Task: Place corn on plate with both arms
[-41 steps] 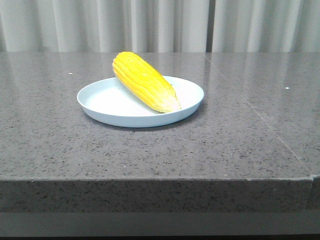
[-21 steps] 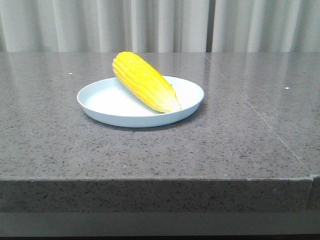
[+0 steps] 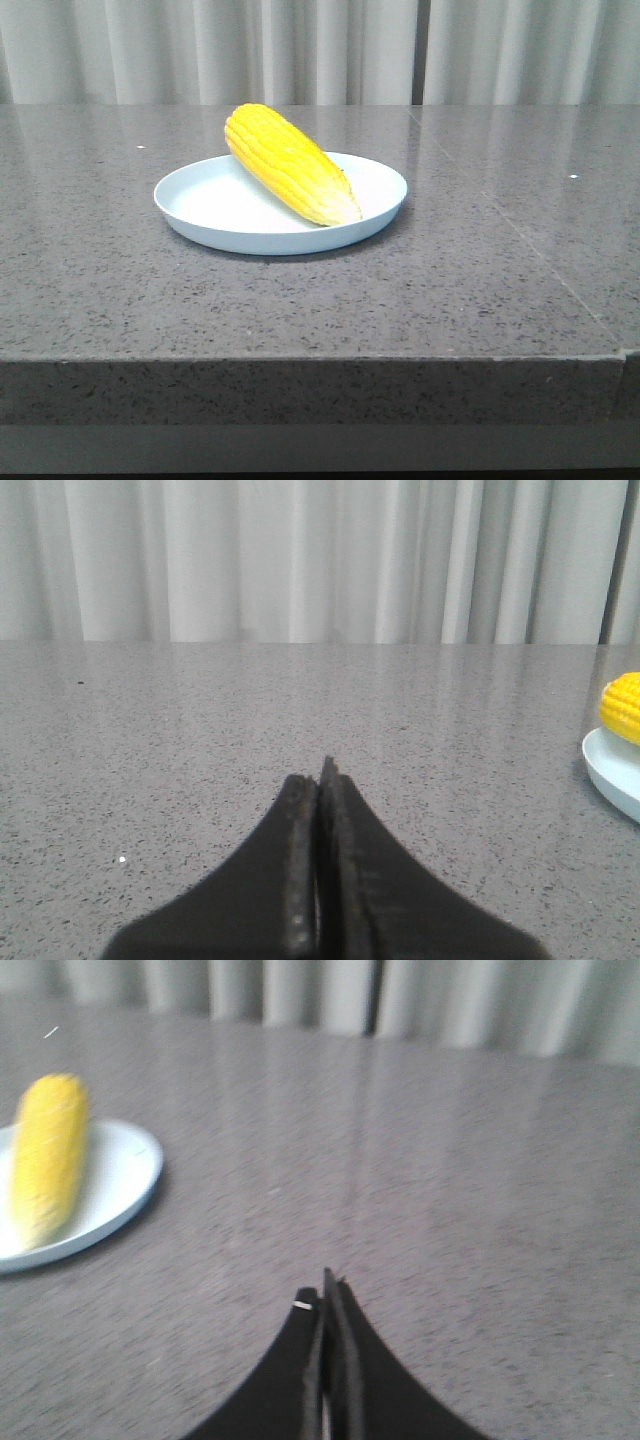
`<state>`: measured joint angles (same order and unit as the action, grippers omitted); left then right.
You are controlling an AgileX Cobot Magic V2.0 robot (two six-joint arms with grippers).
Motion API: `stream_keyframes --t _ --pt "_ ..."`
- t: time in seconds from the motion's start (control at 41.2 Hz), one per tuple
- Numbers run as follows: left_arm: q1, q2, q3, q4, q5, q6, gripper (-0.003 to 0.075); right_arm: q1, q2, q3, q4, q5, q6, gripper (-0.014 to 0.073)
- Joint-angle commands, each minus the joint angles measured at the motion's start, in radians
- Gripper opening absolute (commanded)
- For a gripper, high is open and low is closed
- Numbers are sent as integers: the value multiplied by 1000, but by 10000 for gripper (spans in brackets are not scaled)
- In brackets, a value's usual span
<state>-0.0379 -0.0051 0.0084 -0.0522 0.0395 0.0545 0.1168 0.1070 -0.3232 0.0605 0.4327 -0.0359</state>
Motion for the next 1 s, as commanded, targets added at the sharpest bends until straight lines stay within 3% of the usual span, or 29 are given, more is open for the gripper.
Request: stream_keyframes --t 0.0,0.316,0.631,0.777,0.971 --pt "0 -16 24 -8 -85 4 -20 -62 -60 99 4 -244 -10 -66" --pt "0 -16 24 -8 -85 4 -20 -135 -135 331 5 -527 -10 -66" --pt "0 -16 24 -8 -85 4 -20 -136 -135 327 6 -509 -9 -66" --pt "0 -16 24 -8 -85 4 -20 -136 -135 328 6 -526 79 -66" --pt "0 -16 24 -8 -85 4 -20 -136 -135 328 -6 -527 81 -66"
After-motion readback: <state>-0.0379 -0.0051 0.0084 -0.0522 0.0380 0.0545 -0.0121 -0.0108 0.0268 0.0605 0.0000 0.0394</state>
